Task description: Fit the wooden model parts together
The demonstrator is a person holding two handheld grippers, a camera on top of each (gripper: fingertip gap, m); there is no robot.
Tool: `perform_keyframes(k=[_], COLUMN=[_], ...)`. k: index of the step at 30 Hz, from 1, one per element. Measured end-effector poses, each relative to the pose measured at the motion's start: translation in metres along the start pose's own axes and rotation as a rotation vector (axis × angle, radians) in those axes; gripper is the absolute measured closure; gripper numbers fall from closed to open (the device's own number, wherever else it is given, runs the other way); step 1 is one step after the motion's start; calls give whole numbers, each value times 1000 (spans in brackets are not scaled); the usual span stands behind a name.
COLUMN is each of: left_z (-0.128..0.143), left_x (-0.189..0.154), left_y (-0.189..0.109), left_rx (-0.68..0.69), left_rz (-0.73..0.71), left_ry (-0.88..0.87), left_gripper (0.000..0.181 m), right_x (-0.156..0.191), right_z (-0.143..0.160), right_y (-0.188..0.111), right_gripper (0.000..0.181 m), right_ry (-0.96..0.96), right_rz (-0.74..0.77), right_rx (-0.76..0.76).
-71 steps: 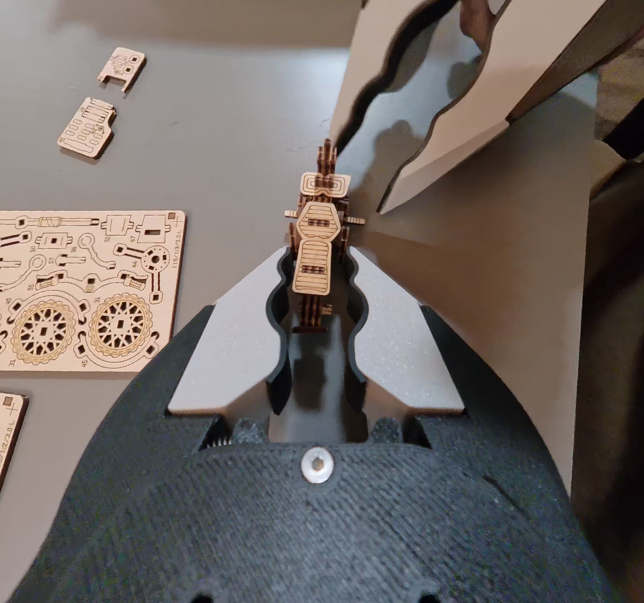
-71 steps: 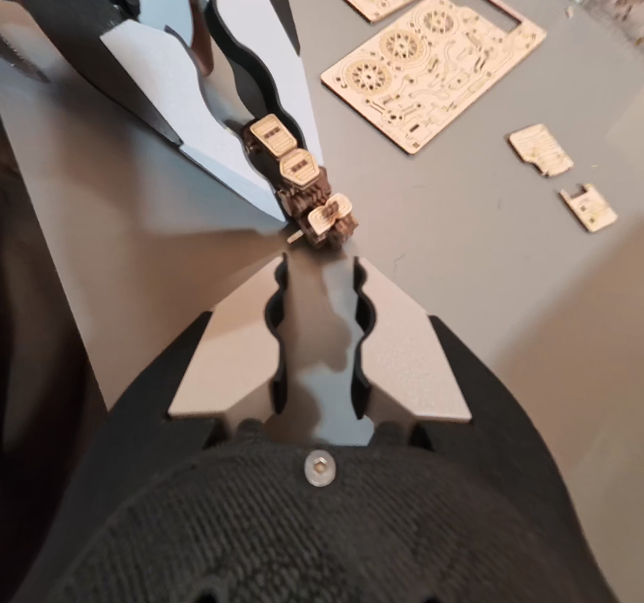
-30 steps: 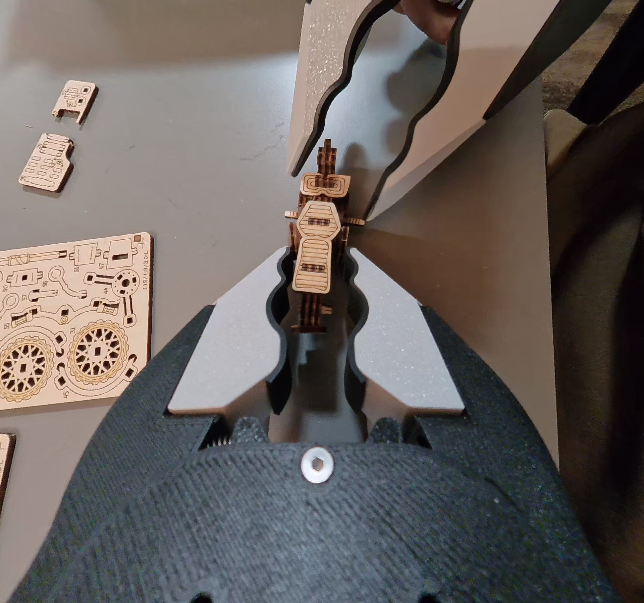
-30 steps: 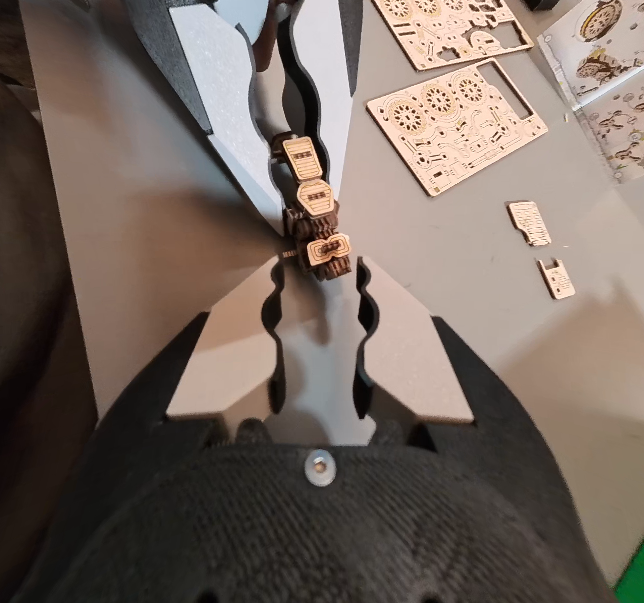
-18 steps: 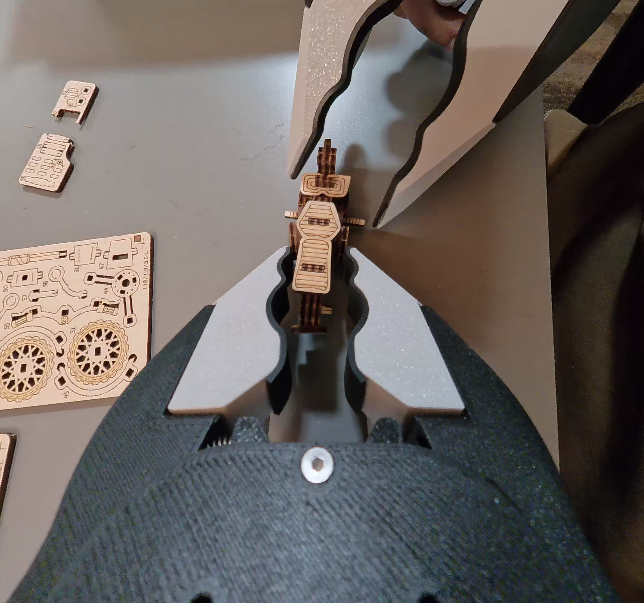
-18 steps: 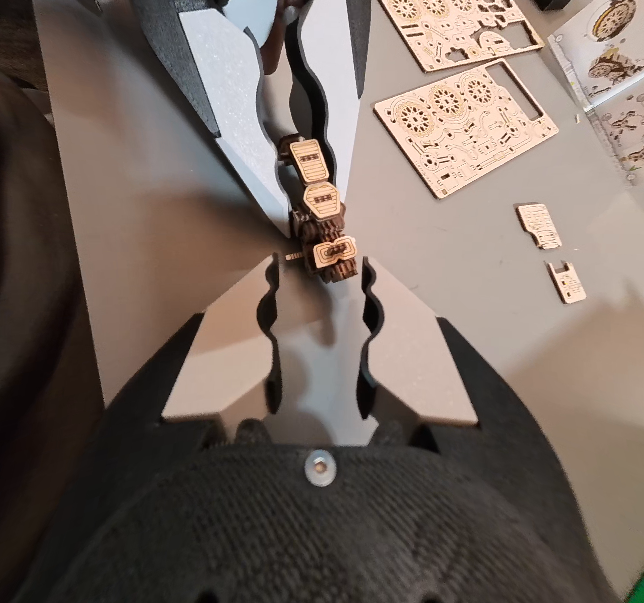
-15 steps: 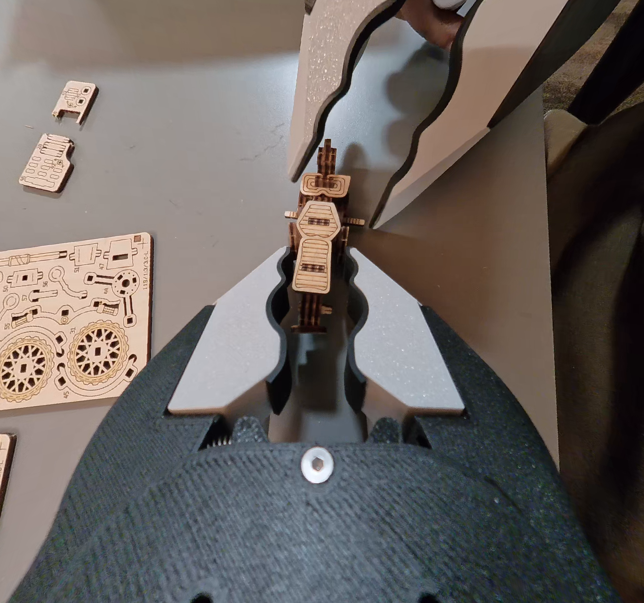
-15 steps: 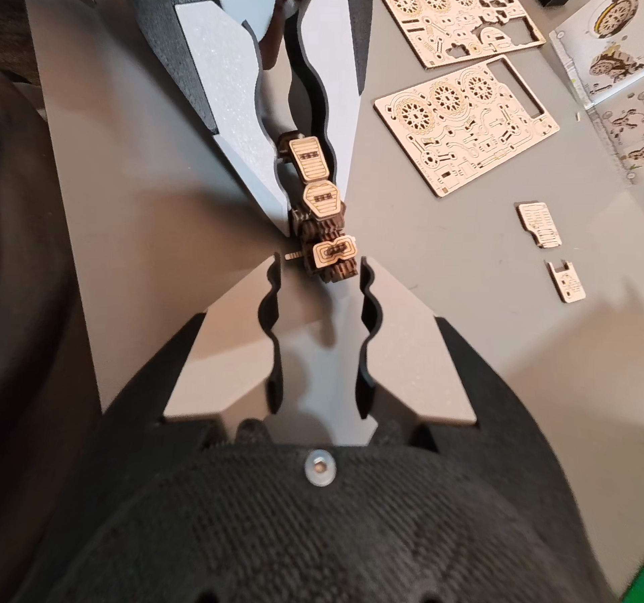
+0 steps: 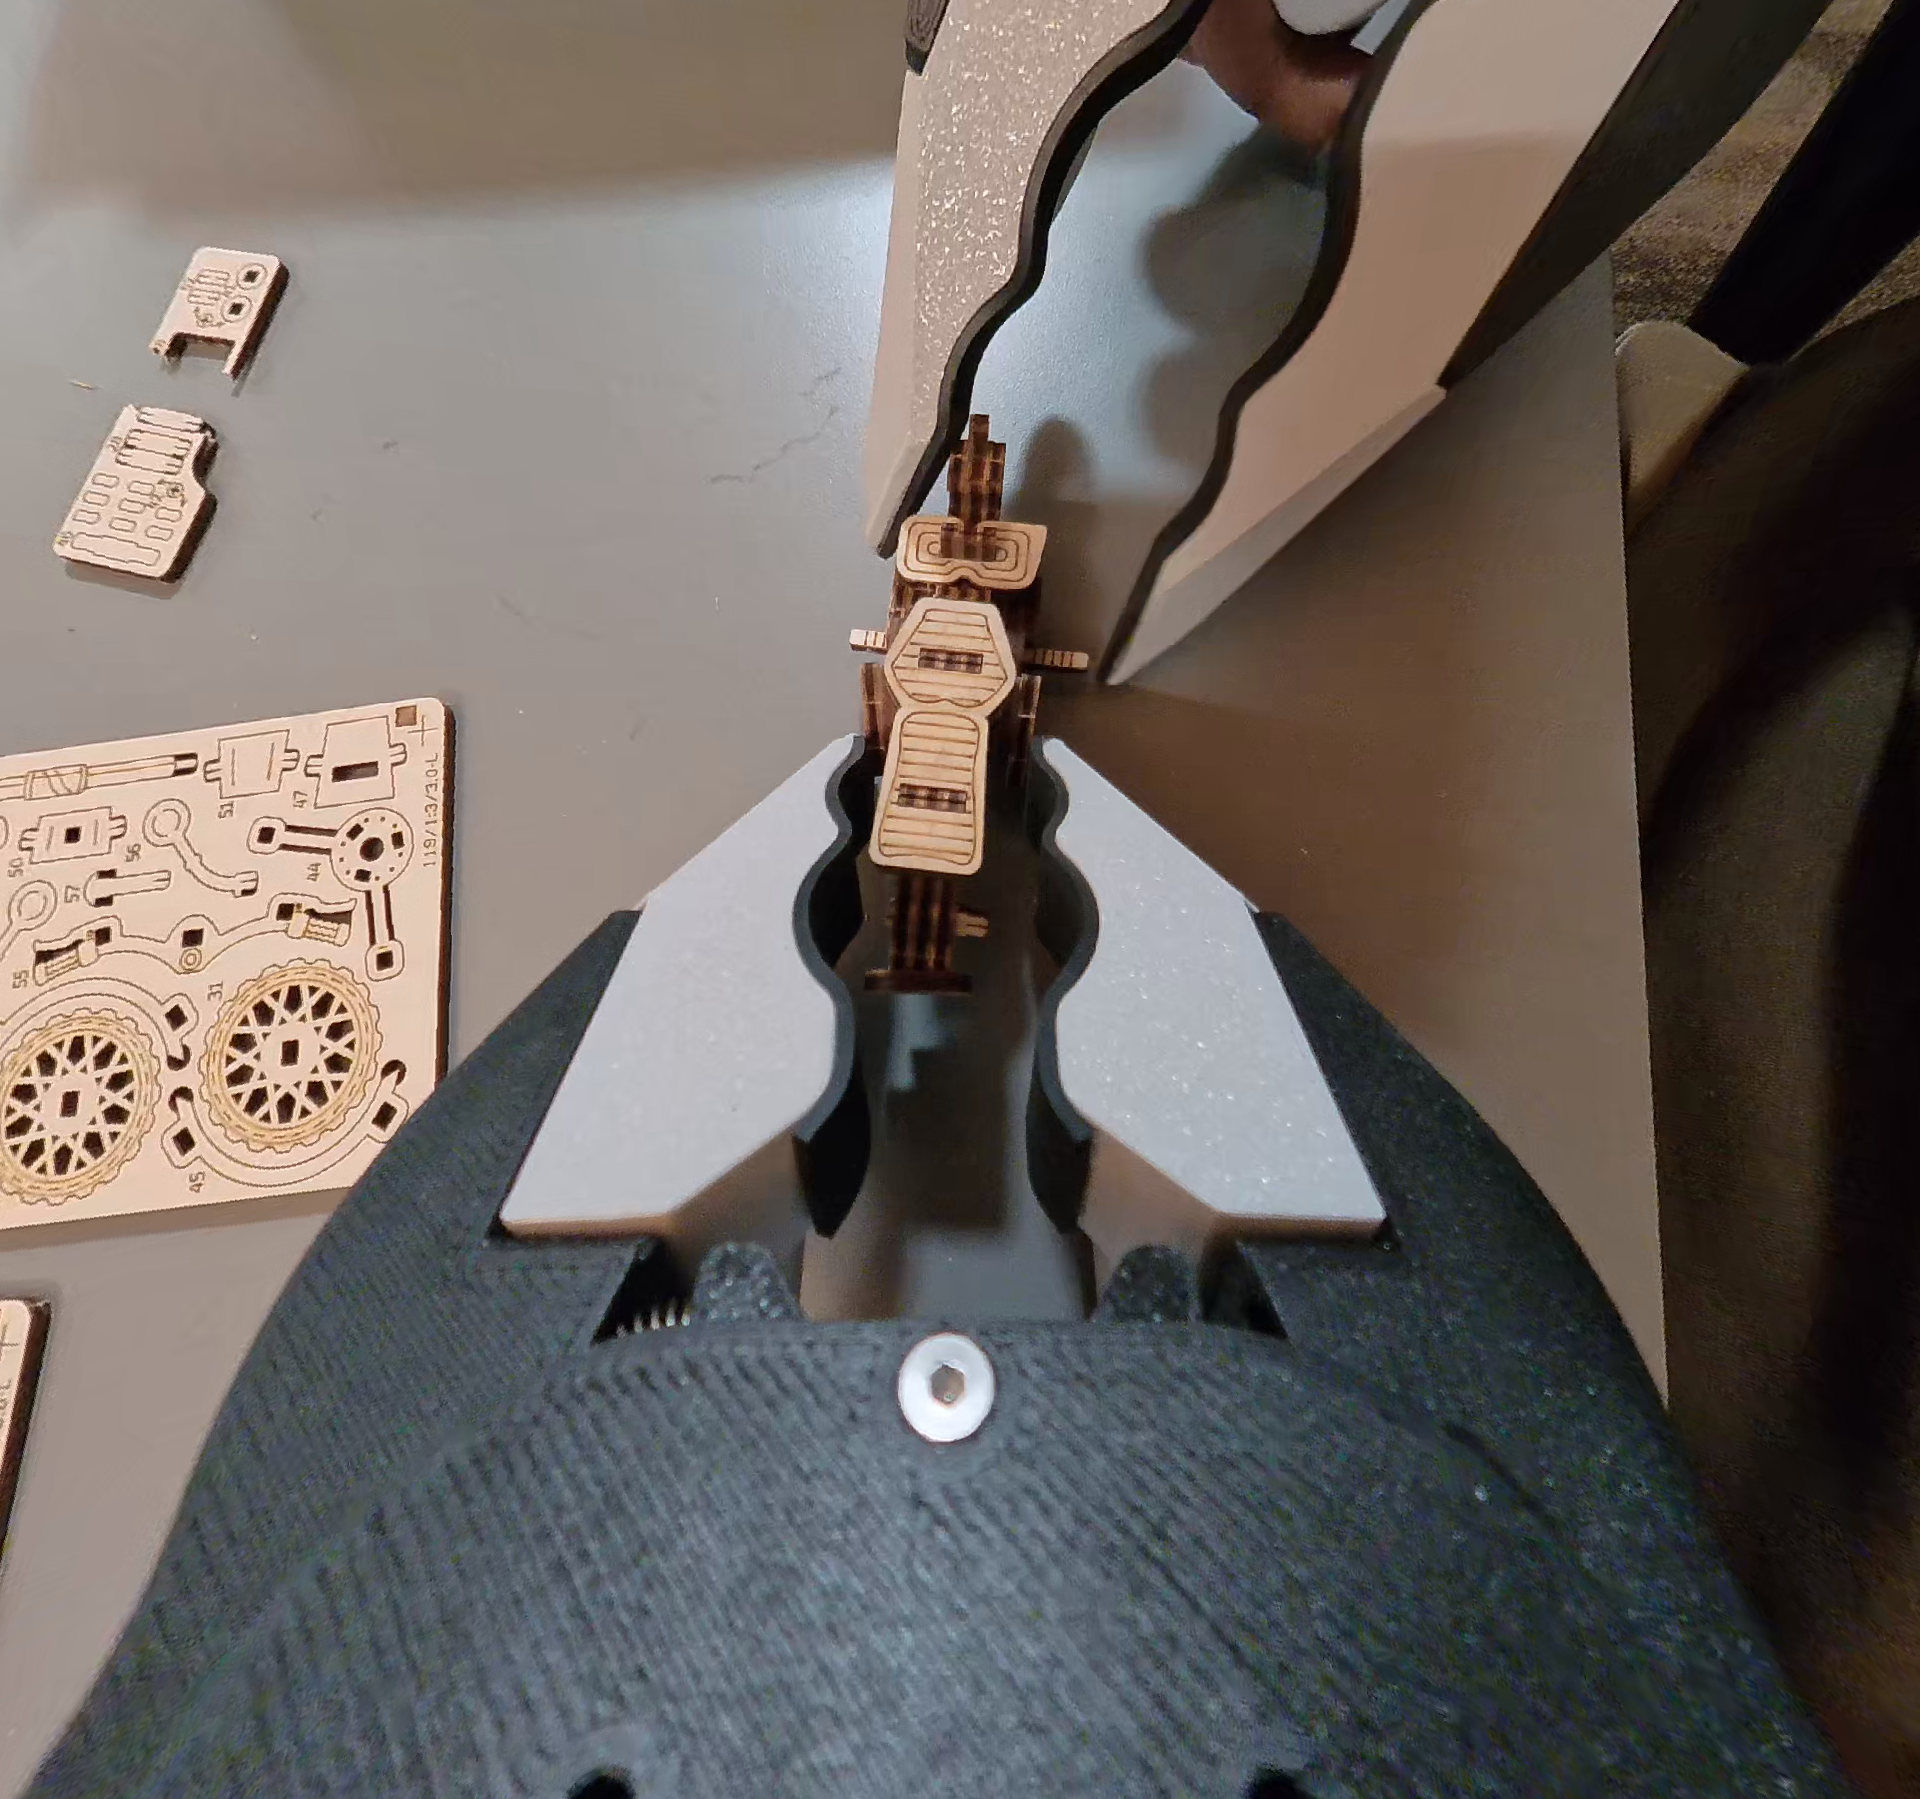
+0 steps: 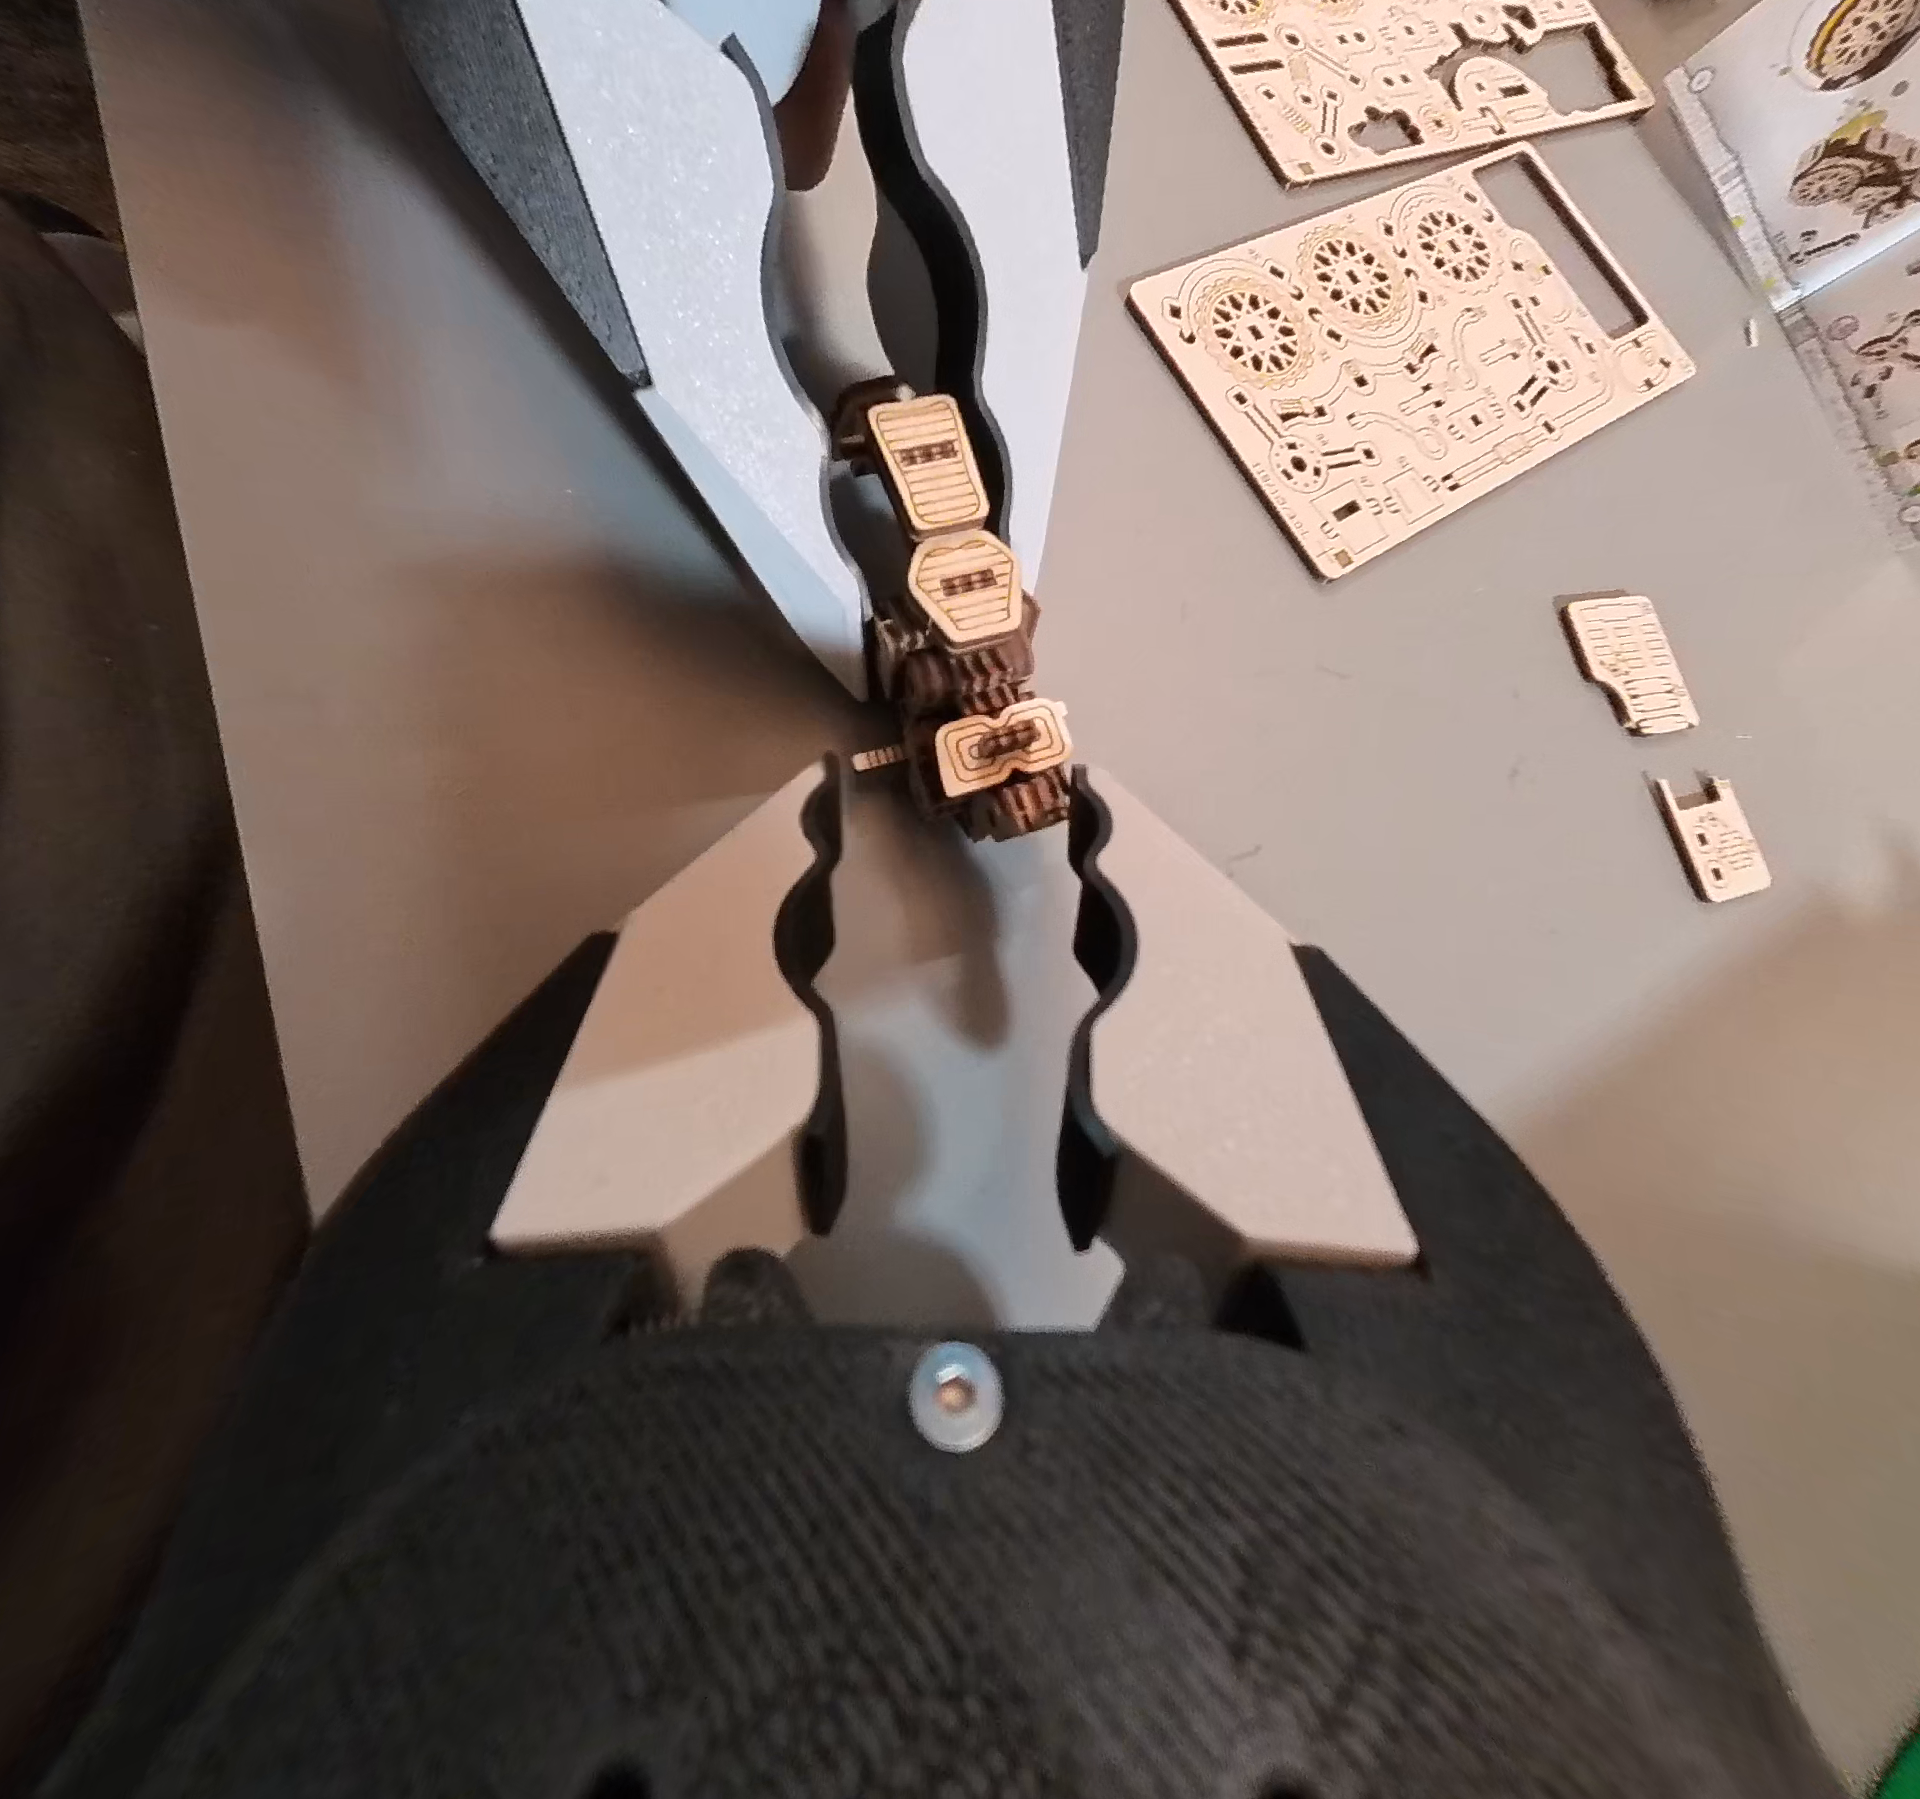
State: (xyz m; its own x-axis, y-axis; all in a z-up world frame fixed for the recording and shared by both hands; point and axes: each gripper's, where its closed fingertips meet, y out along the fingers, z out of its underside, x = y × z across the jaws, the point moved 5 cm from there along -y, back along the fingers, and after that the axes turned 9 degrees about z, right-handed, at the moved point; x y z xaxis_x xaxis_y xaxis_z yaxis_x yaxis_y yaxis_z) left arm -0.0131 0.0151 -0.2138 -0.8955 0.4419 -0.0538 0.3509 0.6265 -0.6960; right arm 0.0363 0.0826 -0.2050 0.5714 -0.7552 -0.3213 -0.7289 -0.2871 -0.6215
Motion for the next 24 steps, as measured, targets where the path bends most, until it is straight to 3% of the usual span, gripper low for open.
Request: perform_keyframes(k=[1, 15, 24], left_z=[0, 1, 2], left_x=[0, -15, -16], left_y=[0, 0, 0], left_rx=[0, 6, 6], left_rz=[0, 117, 120], left_ry=[0, 46, 54], left_gripper=[151, 152, 152], right_x=[1, 9, 12], right_z=[0, -2, 0], right_y=[0, -9, -7], right_gripper=[135, 120, 130], right_ry=[8, 42, 42], right_rz=[-10, -151, -169], right_rx=[-1, -73, -54])
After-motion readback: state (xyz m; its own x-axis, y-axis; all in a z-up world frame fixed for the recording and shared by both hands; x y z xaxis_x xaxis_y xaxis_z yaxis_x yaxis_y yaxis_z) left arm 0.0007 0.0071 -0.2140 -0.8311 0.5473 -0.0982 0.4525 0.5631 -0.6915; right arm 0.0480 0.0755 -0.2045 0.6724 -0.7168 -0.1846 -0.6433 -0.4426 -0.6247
